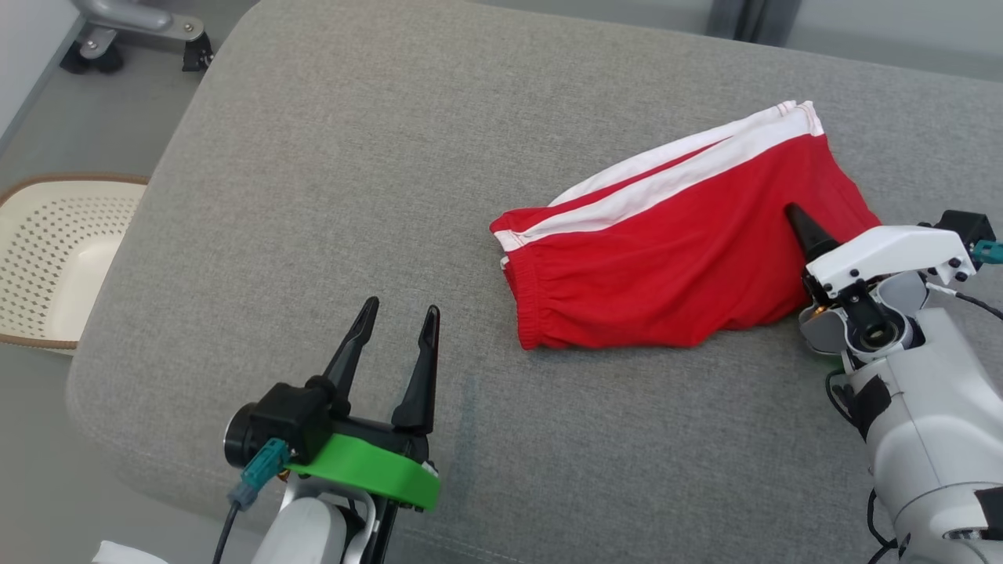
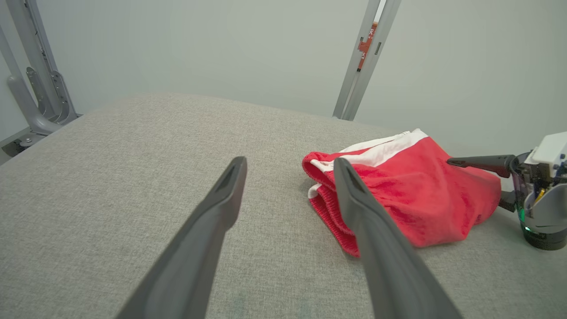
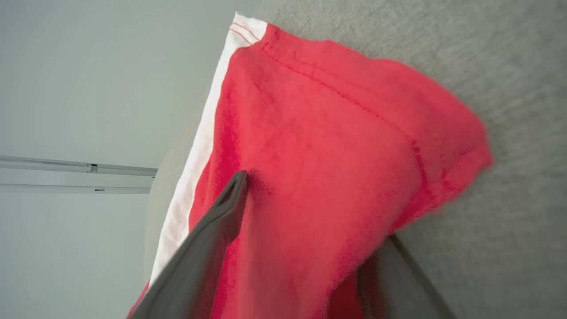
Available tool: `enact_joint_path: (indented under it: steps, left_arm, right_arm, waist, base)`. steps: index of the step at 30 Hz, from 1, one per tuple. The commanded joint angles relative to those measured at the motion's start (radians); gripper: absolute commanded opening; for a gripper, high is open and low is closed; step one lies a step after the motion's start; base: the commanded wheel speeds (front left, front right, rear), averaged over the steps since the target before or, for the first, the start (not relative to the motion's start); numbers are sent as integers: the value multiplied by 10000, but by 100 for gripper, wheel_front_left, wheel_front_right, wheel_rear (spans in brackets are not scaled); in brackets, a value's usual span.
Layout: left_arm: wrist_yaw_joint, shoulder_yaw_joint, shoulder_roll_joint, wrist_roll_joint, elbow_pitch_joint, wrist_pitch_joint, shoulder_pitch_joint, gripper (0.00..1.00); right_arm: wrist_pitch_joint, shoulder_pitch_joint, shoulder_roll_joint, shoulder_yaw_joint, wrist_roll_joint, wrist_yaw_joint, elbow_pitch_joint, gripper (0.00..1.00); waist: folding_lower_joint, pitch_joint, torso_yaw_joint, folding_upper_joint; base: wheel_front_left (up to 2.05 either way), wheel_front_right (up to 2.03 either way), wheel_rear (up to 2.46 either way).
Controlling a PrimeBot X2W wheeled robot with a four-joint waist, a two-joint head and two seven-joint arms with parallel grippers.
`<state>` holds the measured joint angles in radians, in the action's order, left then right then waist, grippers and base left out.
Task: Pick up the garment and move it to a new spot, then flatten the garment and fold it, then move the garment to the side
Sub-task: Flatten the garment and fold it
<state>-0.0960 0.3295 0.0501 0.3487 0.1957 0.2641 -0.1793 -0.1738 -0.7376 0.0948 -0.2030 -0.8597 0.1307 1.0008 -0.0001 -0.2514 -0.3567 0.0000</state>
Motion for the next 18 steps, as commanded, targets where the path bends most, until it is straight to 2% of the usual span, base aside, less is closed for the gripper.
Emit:
enact_joint_path:
  steps: [1, 11, 12, 13, 14, 18]
  left_arm:
    - [38, 82, 13, 10, -42, -3, -141, 100]
    - [190, 424, 13, 291, -175, -3, -312, 100]
    - [195, 427, 13, 295, -176, -2, -329, 100]
    - [202, 424, 13, 293, -175, -3, -341, 100]
    - [206, 420, 13, 295, -168, -3, -345, 100]
    - [230, 385, 13, 287, -114, -3, -359, 100]
  right_arm:
    - [-50, 128, -262, -35, 37, -1, 579, 100]
    - [355, -1002, 134, -318, 466, -3, 2013, 100]
    - [367, -1073, 165, -328, 484, -3, 2088, 85]
    - [388, -1145, 193, -337, 490, -7, 2161, 35]
    - [452, -1198, 223, -332, 536, -9, 2207, 0]
    - [642, -1300, 248, -289, 591, -10, 2278, 0]
  waist:
    - [1, -163, -268, 0]
    - [1, -419, -664, 0]
    - [1, -439, -678, 0]
    - [1, -459, -689, 0]
    - [1, -470, -692, 0]
    - [1, -463, -657, 0]
  base:
    - [0, 0, 0]
    - [0, 0, 0]
    - [0, 0, 0]
    - [0, 0, 0]
    - [0, 0, 0]
    - [0, 0, 0]
